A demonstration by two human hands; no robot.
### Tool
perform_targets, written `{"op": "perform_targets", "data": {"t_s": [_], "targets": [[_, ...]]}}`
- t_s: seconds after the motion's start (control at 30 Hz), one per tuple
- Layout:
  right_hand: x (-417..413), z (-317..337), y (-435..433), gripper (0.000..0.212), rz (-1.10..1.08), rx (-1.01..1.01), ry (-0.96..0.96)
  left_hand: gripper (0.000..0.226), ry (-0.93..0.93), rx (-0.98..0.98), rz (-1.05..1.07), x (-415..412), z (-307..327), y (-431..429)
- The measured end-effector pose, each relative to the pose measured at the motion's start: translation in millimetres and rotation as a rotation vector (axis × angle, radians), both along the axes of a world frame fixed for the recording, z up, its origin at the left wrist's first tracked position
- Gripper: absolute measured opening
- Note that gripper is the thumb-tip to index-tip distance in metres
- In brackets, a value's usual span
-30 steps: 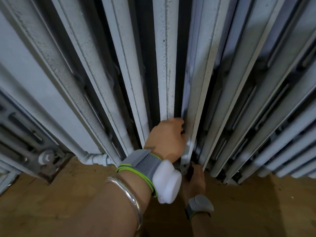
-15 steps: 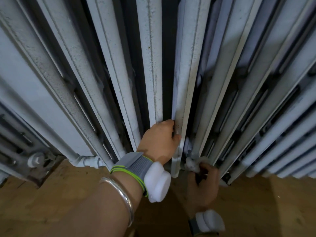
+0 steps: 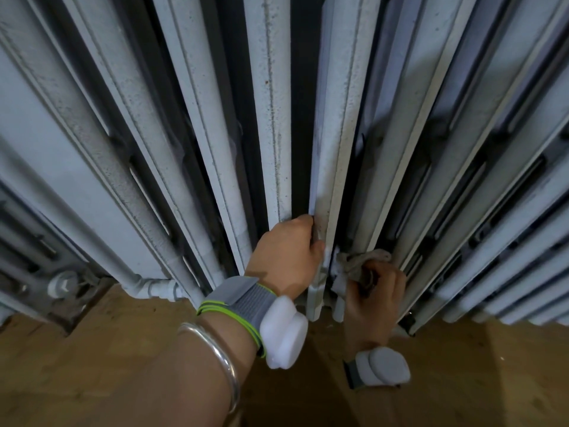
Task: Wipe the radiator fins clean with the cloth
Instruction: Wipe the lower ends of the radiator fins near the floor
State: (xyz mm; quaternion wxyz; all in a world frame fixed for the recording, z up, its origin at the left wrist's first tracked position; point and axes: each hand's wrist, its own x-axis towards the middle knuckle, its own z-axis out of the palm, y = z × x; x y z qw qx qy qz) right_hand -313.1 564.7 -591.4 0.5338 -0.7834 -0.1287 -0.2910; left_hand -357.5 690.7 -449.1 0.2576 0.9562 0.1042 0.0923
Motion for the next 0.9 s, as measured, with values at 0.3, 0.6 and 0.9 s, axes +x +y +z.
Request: {"op": "perform_targets", "data": {"t_s": [0.3, 0.6, 0.9], "targets": [[-7.8, -63.2, -2.9, 0.024, 0.028, -0.055, 0.267, 0.019, -0.002, 0.062, 0.024, 2.3, -2.8, -3.5], [-7.6, -113.5, -9.3, 0.022, -0.013, 0.268, 1.103, 0.021, 0.014, 0.026, 0.029, 3.0, -5.2, -4.0], [10.8, -84.6, -4.9, 0.020, -0.003, 0.640, 1.319, 0.020, 0.008, 0.034, 0.042, 2.0, -1.6, -7.7]]}}
